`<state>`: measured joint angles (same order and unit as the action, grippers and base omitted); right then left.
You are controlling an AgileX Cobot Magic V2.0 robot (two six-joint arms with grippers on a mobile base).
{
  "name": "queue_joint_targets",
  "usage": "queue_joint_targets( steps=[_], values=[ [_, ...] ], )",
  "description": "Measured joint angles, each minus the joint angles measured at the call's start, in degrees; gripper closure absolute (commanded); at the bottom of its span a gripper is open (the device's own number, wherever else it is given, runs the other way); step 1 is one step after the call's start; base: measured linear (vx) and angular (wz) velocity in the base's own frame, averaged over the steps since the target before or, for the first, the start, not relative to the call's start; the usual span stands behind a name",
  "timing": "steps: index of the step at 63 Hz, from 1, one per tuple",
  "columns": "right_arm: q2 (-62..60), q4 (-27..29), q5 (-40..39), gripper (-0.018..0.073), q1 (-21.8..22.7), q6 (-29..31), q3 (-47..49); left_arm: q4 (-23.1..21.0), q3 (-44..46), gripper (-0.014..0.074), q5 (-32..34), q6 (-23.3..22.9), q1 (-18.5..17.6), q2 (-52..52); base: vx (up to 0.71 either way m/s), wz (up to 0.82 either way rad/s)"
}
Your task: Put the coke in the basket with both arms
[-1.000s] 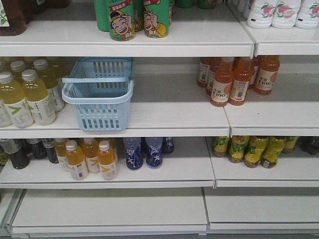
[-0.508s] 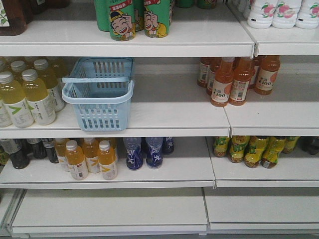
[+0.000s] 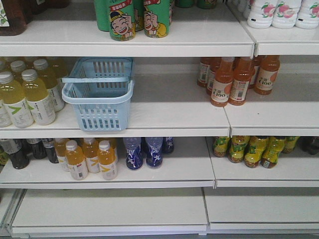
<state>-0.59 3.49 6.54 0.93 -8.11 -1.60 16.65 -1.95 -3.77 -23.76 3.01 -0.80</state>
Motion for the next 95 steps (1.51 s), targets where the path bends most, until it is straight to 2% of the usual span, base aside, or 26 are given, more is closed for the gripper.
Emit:
queue_joint_targets(
  steps=[8, 11, 14, 22, 25, 29, 35, 39, 44, 47, 50, 54, 61, 70, 76, 82, 87, 95],
  values=[
    [0.0, 0.0, 0.0, 0.0564, 0.0, 0.0, 0.0, -0.1, 0.0, 0.0602, 1.2, -0.2, 0.0, 0.0, 0.0, 0.0],
    [0.0, 0.0, 0.0, 0.0564, 0.0, 0.0, 0.0, -1.0, 0.0, 0.0602, 2.4, -1.5, 0.0, 0.0, 0.0, 0.0],
    [0.0, 0.0, 0.0, 0.0564, 0.0, 0.0, 0.0, -3.6, 0.0, 0.0602, 4.1, -4.8, 0.0, 0.0, 0.0, 0.0],
    [0.0, 0.0, 0.0, 0.0564, 0.0, 0.0, 0.0, -18.7, 0.0, 0.0602, 8.8, -20.9, 0.0, 0.0, 0.0, 0.0],
    [0.0, 0.0, 0.0, 0.0564, 0.0, 0.0, 0.0, -23.4, 0.0, 0.0602, 9.3, -25.1, 0.0, 0.0, 0.0, 0.0],
    [0.0, 0.0, 0.0, 0.0564, 0.0, 0.0, 0.0, -28.4, 0.0, 0.0602, 9.7, -28.1, 0.0, 0.0, 0.0, 0.0],
    [0.0, 0.0, 0.0, 0.0564, 0.0, 0.0, 0.0, -35.0, 0.0, 0.0602, 11.1, -30.2, 0.0, 0.0, 0.0, 0.0],
    [0.0, 0.0, 0.0, 0.0564, 0.0, 0.0, 0.0, -40.8, 0.0, 0.0602, 13.7, -34.7, 0.0, 0.0, 0.0, 0.0],
    [0.0, 0.0, 0.0, 0.0564, 0.0, 0.0, 0.0, -46.2, 0.6, 0.0602, 18.6, -45.6, 0.0, 0.0, 0.0, 0.0],
    [0.0, 0.0, 0.0, 0.0564, 0.0, 0.0, 0.0, -46.9, 1.8, 0.0602, 22.2, -52.3, 0.0, 0.0, 0.0, 0.0],
    [0.0, 0.0, 0.0, 0.0564, 0.0, 0.0, 0.0, -45.0, 4.4, 0.0602, 26.6, -58.9, 0.0, 0.0, 0.0, 0.0],
    [0.0, 0.0, 0.0, 0.0564, 0.0, 0.0, 0.0, -39.0, 9.3, 0.0602, 31.6, -63.5, 0.0, 0.0, 0.0, 0.0],
    [0.0, 0.0, 0.0, 0.0564, 0.0, 0.0, 0.0, -24.8, 19.1, 0.0602, 36.2, -65.7, 0.0, 3.0, 0.0, 0.0],
    [0.0, 0.0, 0.0, 0.0564, 0.0, 0.0, 0.0, -2.6, 30.7, 0.0601, 37.8, -67.5, 0.0, 13.8, 0.0, 0.0],
    [0.0, 0.0, 0.0, 0.0564, 0.0, 0.0, 0.0, 8.1, 34.7, 0.0589, 38.5, -71.9, 0.0, 22.6, 0.0, 0.0],
    [0.0, 0.0, 0.0, 0.0564, 0.0, 0.0, 0.0, 14.3, 35.5, 0.0547, 39.6, -77.1, 0.0, 31.9, 0.0, 0.0],
    [0.0, 0.0, 0.0, 0.0564, 0.0, 0.0, 0.0, 18.6, 35.5, 0.0491, 40.8, -79.6, 0.0, 40.7, 0.0, 0.0],
    [0.0, 0.0, 0.0, 0.0564, 0.0, 0.0, 0.0, 21.9, 35.5, 0.0348, 46.2, -82.8, 0.0, 54.0, 0.0, 0.0]
  ],
)
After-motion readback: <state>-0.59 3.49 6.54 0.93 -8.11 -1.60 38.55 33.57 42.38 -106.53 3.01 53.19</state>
